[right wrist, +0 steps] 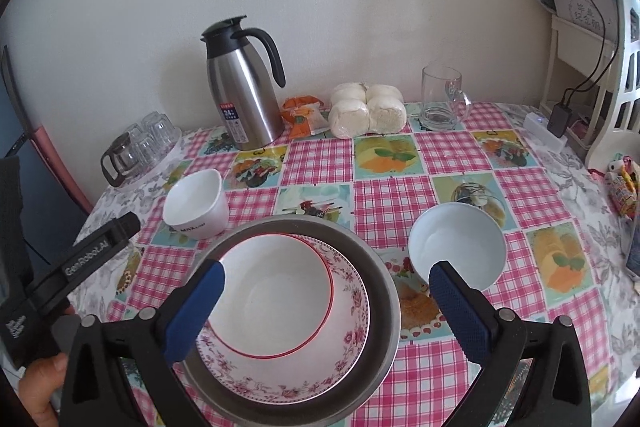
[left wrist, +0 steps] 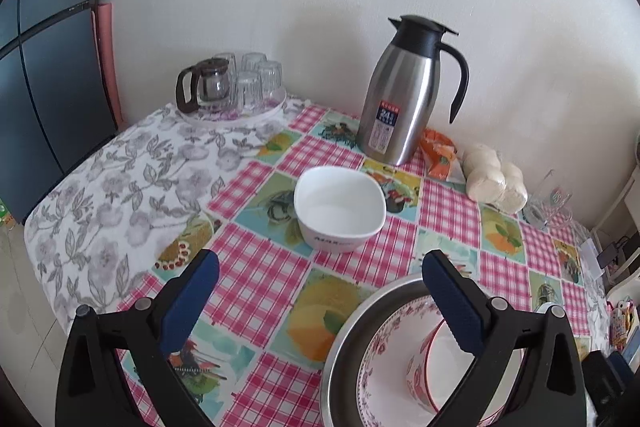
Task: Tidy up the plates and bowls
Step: 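Raise both open tools away from the stacked dishes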
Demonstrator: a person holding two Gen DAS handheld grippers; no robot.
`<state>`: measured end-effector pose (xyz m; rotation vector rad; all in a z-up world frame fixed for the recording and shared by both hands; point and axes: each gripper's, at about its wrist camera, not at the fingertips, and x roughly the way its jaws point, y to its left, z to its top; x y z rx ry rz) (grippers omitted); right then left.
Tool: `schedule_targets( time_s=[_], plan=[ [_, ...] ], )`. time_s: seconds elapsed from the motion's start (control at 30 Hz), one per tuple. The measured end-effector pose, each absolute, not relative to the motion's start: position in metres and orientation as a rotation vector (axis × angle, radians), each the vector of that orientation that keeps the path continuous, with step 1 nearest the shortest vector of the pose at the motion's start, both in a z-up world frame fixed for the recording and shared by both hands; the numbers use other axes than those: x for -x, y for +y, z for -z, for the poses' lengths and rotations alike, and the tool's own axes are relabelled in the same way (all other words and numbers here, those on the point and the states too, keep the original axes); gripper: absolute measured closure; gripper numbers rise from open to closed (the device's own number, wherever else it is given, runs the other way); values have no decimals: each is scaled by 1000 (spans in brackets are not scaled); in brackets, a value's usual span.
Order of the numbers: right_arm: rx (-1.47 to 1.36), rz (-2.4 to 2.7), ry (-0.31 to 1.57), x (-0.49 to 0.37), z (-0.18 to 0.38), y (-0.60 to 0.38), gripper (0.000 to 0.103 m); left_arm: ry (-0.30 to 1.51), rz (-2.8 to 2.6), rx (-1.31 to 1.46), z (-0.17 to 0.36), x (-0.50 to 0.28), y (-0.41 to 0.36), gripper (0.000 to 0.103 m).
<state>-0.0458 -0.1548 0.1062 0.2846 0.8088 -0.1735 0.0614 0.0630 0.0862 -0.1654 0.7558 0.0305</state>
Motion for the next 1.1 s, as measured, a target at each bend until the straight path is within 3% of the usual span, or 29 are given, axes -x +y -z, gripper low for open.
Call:
schedule_targets(
  time_s=[0.6, 0.87, 1.1],
  plan=[
    [-251, 159, 614, 44, -235, -163, 0, 770, 35, 217, -95, -82, 86, 2],
    [-176, 93, 650, -8, -216, -130, 0, 753, 31, 319, -85, -110, 122, 2],
    [-171, 40, 790, -63, -164, -103, 0, 738, 20, 454, -62, -135, 152, 1]
  ],
)
